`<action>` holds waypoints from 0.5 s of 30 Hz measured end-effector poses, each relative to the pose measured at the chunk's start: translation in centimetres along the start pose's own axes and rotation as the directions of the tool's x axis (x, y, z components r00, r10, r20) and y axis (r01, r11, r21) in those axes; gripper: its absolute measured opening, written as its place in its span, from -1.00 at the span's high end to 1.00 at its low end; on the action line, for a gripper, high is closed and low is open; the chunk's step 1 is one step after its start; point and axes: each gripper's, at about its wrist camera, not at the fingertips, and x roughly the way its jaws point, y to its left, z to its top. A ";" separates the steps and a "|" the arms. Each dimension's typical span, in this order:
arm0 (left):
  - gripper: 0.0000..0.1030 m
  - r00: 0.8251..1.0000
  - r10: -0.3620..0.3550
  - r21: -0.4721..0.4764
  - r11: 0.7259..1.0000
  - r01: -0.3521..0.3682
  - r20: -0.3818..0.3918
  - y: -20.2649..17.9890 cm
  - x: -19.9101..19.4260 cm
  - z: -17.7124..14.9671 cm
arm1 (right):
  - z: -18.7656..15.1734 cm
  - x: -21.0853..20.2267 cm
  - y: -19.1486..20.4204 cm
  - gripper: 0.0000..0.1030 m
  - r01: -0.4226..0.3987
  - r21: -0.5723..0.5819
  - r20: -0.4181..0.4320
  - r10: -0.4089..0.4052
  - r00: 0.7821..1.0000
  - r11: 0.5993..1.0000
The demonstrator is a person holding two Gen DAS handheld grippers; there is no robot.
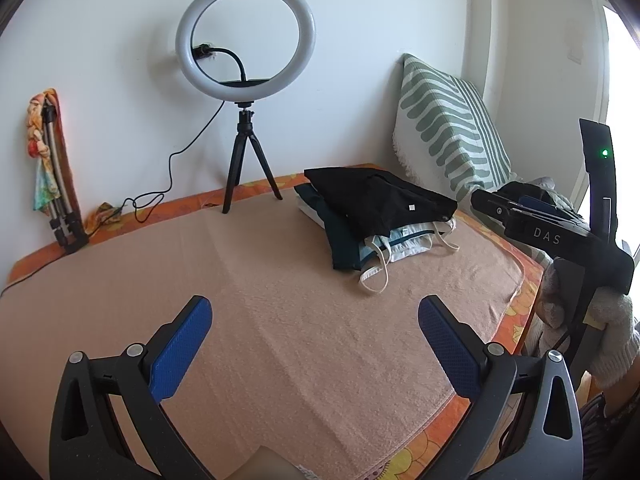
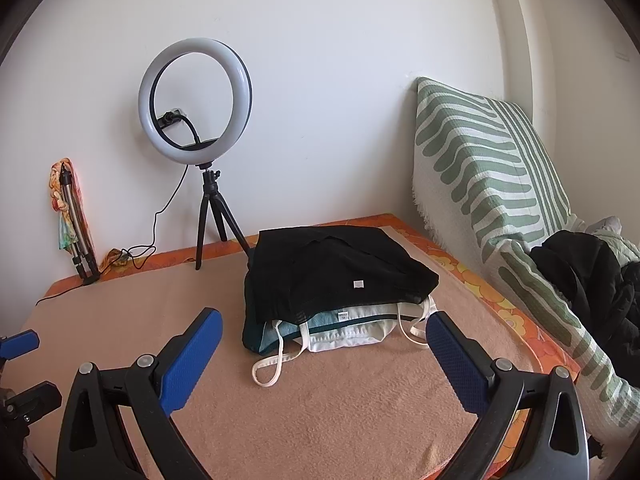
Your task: Fold small clothes
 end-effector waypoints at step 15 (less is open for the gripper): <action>-0.99 1.000 -0.005 -0.003 1.000 0.005 0.007 -0.2 -0.3 0.1 | 0.0 0.1 -0.1 -1.00 0.002 0.005 0.001 -0.002 1.000 1.000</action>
